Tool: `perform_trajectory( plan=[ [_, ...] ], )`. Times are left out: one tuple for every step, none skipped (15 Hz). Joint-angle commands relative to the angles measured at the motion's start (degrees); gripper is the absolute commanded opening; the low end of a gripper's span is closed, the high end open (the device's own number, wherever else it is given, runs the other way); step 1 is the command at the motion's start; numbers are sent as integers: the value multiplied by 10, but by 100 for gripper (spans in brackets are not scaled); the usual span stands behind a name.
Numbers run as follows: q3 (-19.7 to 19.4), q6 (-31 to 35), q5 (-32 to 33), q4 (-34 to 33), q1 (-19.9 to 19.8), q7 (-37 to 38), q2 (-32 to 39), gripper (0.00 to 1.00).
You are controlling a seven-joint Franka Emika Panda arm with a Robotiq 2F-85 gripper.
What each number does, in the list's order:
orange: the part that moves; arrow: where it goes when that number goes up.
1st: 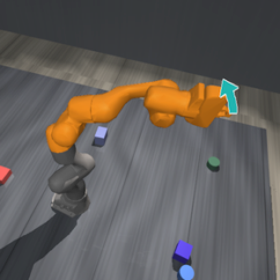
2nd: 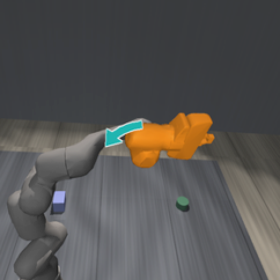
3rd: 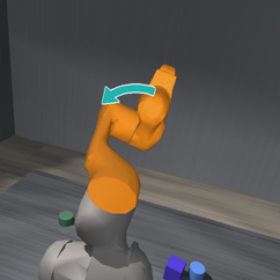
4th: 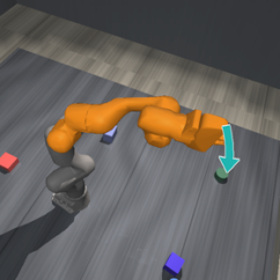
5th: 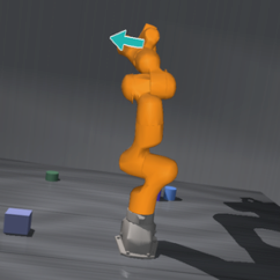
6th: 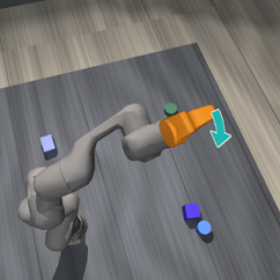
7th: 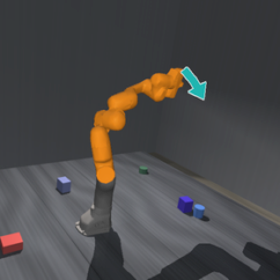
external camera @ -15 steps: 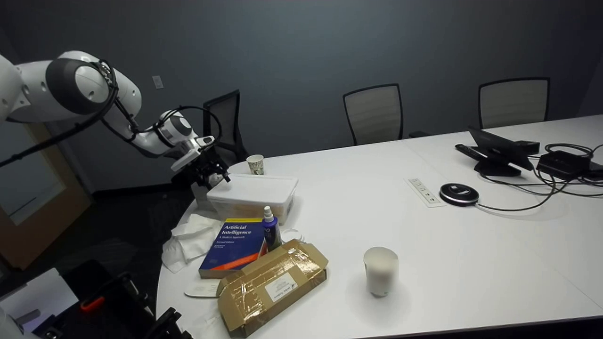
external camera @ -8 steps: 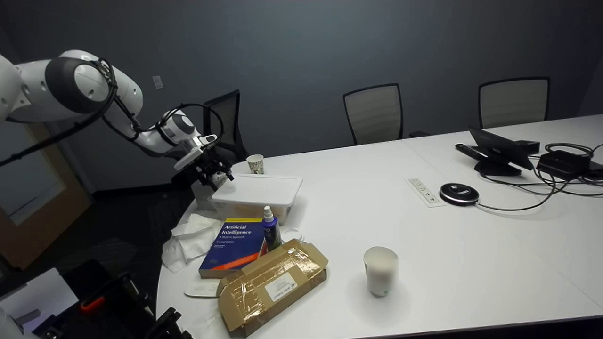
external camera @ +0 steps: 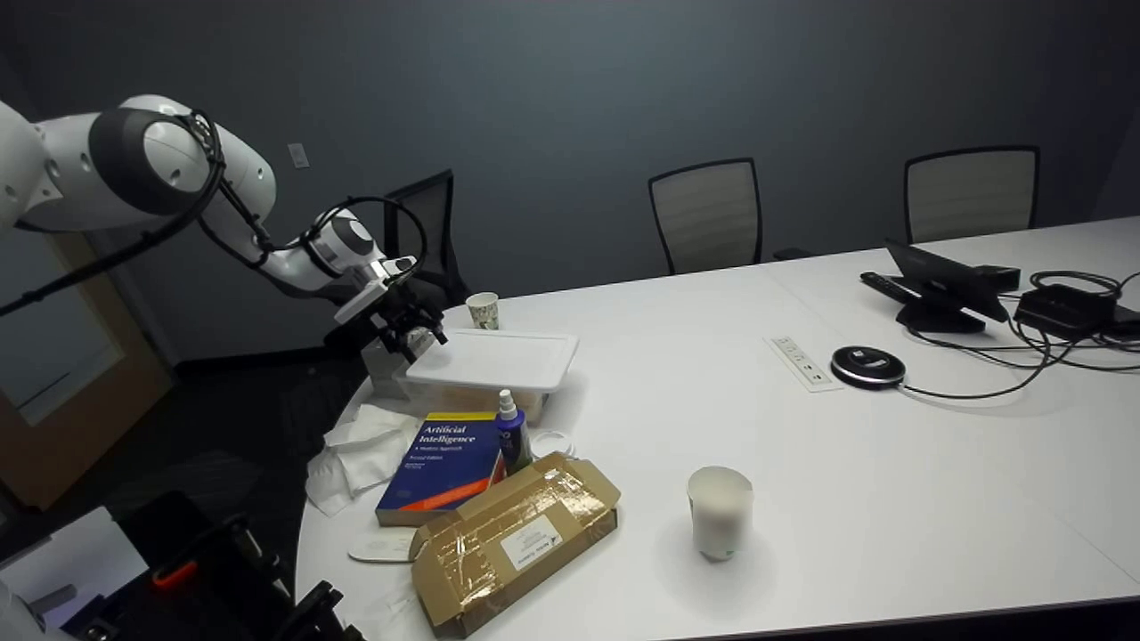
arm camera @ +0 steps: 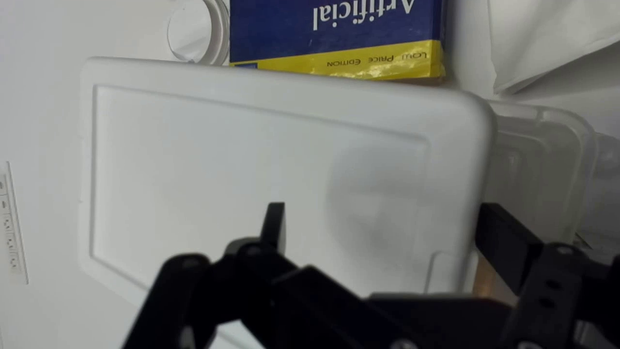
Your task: Open the white lid of the clear lunch box, pick up the blue bottle and put it inside the lunchbox
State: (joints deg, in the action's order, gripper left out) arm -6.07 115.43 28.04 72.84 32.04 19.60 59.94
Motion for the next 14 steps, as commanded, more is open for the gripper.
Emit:
perform_trajectory(
  plan=[
    [1, -12, 4, 16, -1, 22, -10, 100],
    [0, -12, 4, 20, -2, 26, -10, 100],
    [0, -11, 4, 23, -3, 30, -11, 100],
    [0, -10, 4, 26, -4, 32, -11, 100],
    [0, -10, 5, 29, -5, 33, -12, 100],
    [0, -10, 5, 31, -6, 34, -13, 100],
    [-1, -10, 5, 34, -8, 37, -14, 100],
    [-1, -9, 5, 36, -9, 41, -14, 100],
    [-2, -10, 6, 38, -10, 42, -15, 100],
    [-2, -10, 6, 40, -12, 42, -16, 100],
    [-2, -9, 6, 42, -13, 43, -17, 100],
    [-3, -9, 7, 42, -15, 43, -17, 100],
    [-3, -8, 7, 43, -17, 43, -17, 100],
    [-4, -7, 7, 44, -20, 43, -17, 100]
  ],
)
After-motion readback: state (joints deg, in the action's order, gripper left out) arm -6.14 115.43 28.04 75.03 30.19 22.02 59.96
